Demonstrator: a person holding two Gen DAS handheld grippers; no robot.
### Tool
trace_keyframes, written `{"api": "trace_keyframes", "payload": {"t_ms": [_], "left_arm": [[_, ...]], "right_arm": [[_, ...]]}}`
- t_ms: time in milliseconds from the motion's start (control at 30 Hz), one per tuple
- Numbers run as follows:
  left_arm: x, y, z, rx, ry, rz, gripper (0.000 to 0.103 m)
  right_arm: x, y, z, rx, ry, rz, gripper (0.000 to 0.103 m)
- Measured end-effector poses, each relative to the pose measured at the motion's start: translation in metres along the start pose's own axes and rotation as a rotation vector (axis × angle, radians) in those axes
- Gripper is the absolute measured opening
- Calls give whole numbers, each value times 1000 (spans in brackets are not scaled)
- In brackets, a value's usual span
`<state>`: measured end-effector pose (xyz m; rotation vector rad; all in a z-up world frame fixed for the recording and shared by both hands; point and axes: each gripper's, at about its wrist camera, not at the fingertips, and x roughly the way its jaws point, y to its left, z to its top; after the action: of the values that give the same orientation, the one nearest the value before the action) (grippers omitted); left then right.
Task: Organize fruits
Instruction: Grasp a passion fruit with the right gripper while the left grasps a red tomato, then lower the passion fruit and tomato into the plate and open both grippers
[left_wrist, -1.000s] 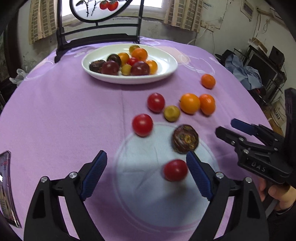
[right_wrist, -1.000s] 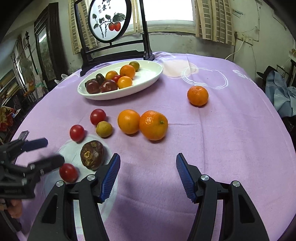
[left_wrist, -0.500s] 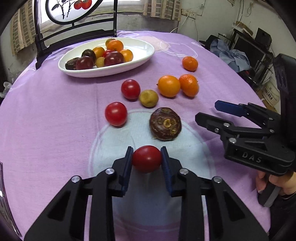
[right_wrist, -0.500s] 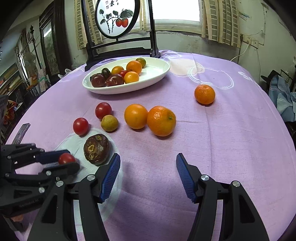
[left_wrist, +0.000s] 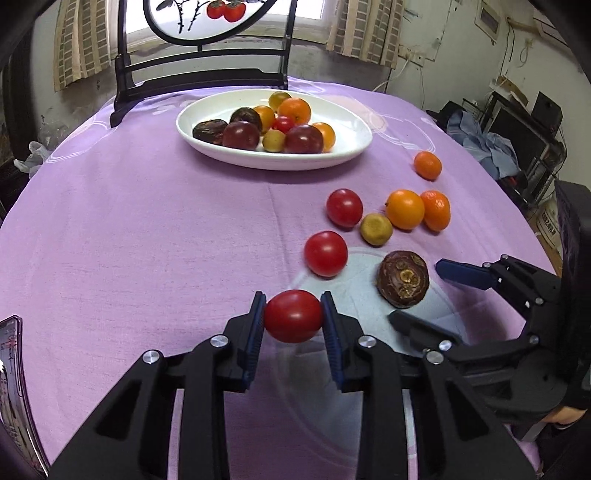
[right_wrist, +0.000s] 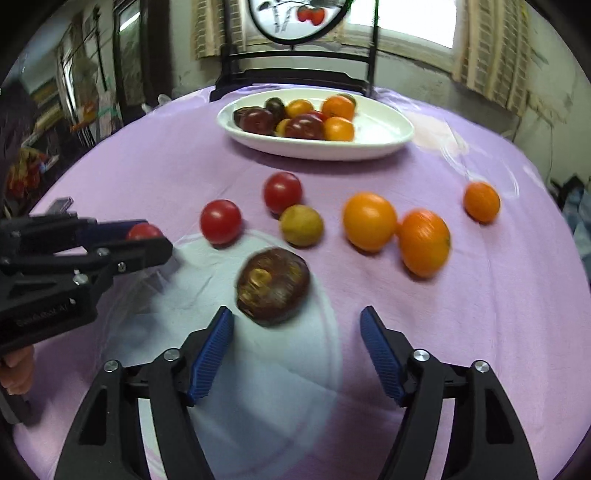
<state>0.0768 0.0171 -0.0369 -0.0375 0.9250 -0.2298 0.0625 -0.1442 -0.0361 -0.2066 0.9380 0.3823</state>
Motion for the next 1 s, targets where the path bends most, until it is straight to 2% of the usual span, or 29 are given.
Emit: {"api": "trace_keyframes", "payload": {"t_ms": [67,133,167,200,400,633,833,1000], "left_arm": [[0,5,0,-15,-2,-5,30],[2,8,1,-25,1,1,30],[1,8,0,-26,1,3,30],[1,9,1,-29,-1,6,30],[4,11,1,-33,6,22,30],[-4,-4,14,3,12,8,30],[-13,-11,65,32,-46,32,30],[0,-4,112,-6,-72,63,29]], "right_arm": [[4,7,5,-9,0,6,74],[7,11,11,-6,3,-3,67],[7,12,13,-3,2,3,51],[6,14,13,-2,-2,2,42],[-3,15,7,16,-12,2,42],[-29,-3,11,71,-78,21,42],[-43,-18,41,70,-157,0,42],[-30,-35,85,75,-189,-16,42]]}}
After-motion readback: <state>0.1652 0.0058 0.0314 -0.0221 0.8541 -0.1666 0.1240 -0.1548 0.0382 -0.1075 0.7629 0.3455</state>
